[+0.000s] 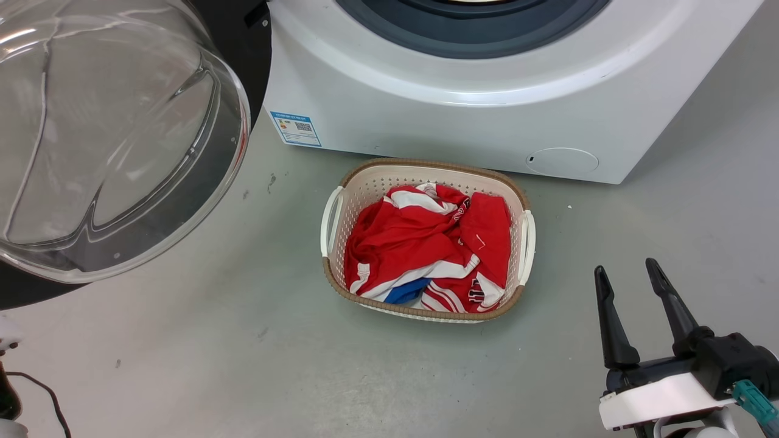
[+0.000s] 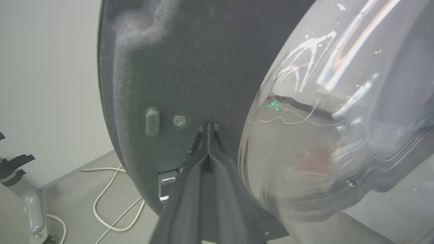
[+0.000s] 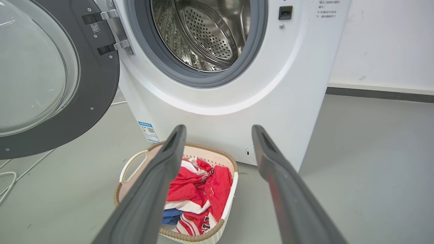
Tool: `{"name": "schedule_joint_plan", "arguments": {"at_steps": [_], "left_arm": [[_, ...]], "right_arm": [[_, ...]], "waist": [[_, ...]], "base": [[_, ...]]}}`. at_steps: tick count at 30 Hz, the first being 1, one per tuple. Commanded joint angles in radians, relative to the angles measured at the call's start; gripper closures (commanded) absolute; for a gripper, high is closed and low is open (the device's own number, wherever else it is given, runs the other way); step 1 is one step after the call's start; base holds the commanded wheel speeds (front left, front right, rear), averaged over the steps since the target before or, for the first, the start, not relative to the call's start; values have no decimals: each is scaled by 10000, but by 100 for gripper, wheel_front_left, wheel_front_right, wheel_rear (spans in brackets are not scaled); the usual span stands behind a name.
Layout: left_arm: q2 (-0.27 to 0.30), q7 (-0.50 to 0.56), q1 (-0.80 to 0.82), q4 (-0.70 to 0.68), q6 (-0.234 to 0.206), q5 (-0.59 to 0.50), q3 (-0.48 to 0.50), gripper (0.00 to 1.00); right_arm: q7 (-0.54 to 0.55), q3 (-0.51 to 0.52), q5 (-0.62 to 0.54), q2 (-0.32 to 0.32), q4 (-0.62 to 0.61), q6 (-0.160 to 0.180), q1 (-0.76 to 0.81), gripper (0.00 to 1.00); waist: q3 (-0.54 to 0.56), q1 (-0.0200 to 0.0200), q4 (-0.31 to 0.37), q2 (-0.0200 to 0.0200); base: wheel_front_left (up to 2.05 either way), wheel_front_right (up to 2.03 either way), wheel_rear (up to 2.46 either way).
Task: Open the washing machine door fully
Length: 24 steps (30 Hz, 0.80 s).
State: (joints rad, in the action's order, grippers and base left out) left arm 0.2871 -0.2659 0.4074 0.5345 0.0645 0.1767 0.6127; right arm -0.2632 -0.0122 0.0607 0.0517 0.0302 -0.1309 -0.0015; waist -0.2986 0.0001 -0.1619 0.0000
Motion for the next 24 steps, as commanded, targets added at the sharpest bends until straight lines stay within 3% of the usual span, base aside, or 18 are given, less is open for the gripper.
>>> {"name": "schedule_joint_plan", "arguments": {"at_steps": [1,12,24], "left_arm": [[109,26,137,48,40,-52,29,100],[-129,26,-254,-127,394,-681,1,100],[-990,26,-1682,-2269,566,-1409,-566,100]], "right_arm": [[-21,2,-10,-29,-40,2,-154,0],[-21,-82,191,-29,41,2,-51,0],[-21,33,516,-29,-9,2,459,0]], "waist": [[9,-1,-3,0],[509,-1,-55,0],[1689,-1,-25,0]], "base": [[0,0,0],[0,0,0],[0,0,0]]}}
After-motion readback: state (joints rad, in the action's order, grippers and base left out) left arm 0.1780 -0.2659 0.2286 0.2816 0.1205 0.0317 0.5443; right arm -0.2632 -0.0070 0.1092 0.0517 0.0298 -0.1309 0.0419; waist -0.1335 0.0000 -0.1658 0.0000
